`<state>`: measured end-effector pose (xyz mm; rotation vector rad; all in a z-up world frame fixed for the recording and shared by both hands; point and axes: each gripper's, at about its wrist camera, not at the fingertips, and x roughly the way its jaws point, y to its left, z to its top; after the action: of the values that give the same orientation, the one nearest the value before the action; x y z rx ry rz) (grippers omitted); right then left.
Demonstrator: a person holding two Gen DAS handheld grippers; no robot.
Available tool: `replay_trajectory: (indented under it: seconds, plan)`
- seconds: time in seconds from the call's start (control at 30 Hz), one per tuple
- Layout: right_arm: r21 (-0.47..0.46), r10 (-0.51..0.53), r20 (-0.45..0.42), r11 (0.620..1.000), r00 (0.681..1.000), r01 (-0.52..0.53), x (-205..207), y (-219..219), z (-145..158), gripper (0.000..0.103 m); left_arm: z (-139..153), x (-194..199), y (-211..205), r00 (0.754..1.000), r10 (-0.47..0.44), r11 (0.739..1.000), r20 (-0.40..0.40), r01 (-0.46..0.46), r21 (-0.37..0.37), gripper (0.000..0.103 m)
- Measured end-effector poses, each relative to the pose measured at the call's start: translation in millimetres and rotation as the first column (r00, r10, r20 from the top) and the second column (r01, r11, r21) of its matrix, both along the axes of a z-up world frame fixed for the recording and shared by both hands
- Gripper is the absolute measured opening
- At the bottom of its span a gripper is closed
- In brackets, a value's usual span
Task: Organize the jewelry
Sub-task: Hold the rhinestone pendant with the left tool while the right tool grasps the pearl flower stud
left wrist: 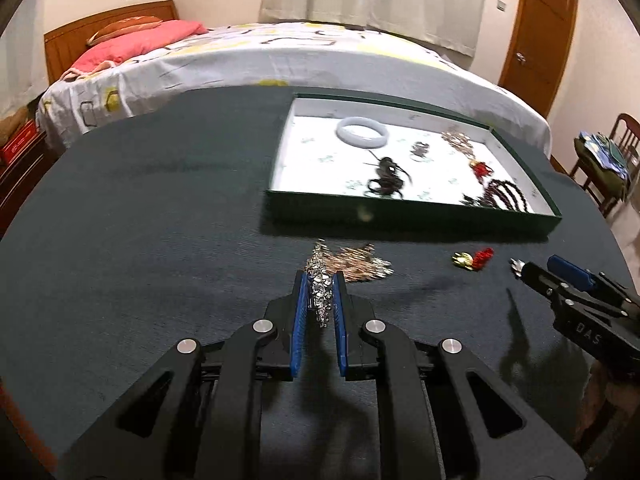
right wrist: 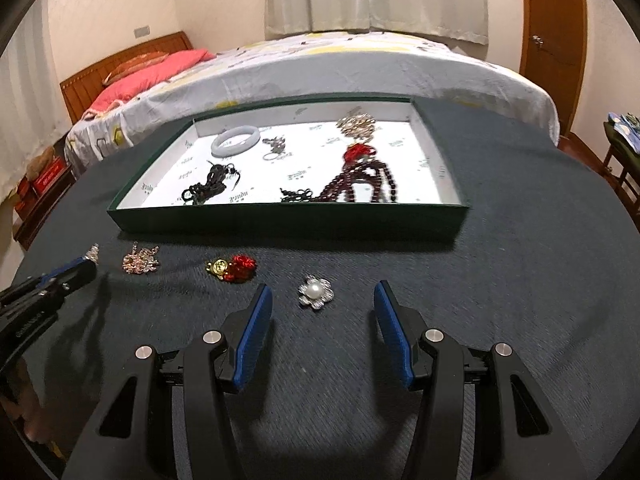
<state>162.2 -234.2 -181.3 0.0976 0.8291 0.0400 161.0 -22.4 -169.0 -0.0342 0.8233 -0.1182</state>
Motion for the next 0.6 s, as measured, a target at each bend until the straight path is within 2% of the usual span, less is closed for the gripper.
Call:
replay_trajectory:
  seconds: [0.3, 0.6]
  plan:
    - [-0.033, 0.004, -0.048, 0.999, 0.999, -0.005, 12.9, 5.6, -8.9, 0.051, -2.1, 6.1, 13.1, 1.000, 0.027, 1.000, -0.008, -0.027, -0.007, 0.013]
    - [-0.045, 0.002, -0.046, 0.999, 0.999, -0.004, 10.3, -0.9, -7.8, 0.021, -5.0, 6.2, 12.0, 1.000, 0.027, 1.000, -0.013, -0.027, -0.004, 0.013]
